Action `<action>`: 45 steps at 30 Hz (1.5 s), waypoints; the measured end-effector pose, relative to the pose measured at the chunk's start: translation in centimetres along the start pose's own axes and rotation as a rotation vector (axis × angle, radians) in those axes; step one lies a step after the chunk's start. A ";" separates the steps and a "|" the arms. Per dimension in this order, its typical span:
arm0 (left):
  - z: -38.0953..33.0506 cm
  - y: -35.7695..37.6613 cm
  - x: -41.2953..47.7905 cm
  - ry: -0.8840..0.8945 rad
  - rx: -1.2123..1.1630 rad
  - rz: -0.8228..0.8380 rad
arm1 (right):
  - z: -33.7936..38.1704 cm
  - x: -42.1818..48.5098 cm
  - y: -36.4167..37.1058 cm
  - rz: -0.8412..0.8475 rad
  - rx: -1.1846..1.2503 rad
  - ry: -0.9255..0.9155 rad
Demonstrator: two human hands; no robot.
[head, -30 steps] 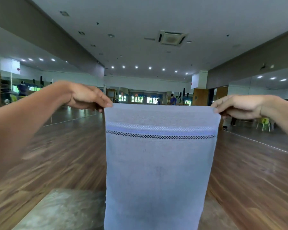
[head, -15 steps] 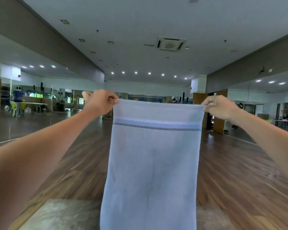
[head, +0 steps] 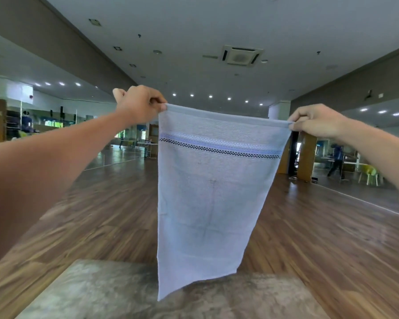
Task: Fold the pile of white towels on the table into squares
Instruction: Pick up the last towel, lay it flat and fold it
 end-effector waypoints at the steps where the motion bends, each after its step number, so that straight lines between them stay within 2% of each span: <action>1: 0.2 0.2 -0.6 0.001 -0.025 0.131 | 0.2 -0.7 0.4 0.058 -0.019 0.006; 4: 0.6 0.9 -3.4 0.046 -0.107 0.605 | -0.2 -3.3 2.3 0.308 -0.092 0.076; 6: 1.0 1.4 -5.6 0.049 -0.108 0.846 | -0.9 -5.1 3.9 0.471 -0.132 0.136; 9: 1.6 2.4 -8.5 0.016 -0.114 1.015 | -2.0 -7.2 6.3 0.612 -0.141 0.167; 14: 4.0 7.4 -15.0 -0.043 -0.168 1.231 | -4.5 -10.9 11.2 0.733 -0.082 0.193; 16: 5.3 10.6 -18.9 -0.018 -0.209 1.254 | -6.2 -13.8 14.3 0.698 -0.094 0.152; 19: 7.0 15.0 -27.0 -0.026 -0.309 1.232 | -9.4 -19.6 19.7 0.533 -0.180 0.047; 22: 8.8 18.3 -35.3 -0.072 -0.358 1.206 | -13.4 -25.1 25.0 0.519 -0.175 0.111; 26: 10.6 22.2 -42.7 -0.117 -0.269 1.132 | -15.9 -29.5 30.5 0.531 -0.103 0.170; 30: 11.7 24.5 -46.4 -0.237 -0.242 0.967 | -17.6 -30.6 34.8 0.481 -0.087 0.253; 34: 12.5 26.2 -46.8 -0.315 -0.234 0.895 | -19.4 -30.1 37.4 0.369 0.011 0.349; 38: 11.8 28.0 -46.2 -0.244 -0.103 0.921 | -20.3 -28.3 39.8 0.441 0.045 0.320; 41: 10.9 29.0 -45.5 -0.187 -0.064 0.880 | -21.1 -27.0 41.4 0.546 -0.040 0.224; 45: 11.0 30.8 -45.8 -0.141 -0.036 0.958 | -22.6 -26.4 43.3 0.659 -0.093 0.181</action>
Point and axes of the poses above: each hand's wrist, its own x-axis towards the middle knuckle, its own y-axis out of the palm, z = x × y, the point moved 5 cm from there along x, towards the middle knuckle, and after that the axes turned 6 degrees about x, right-handed, at the moved point
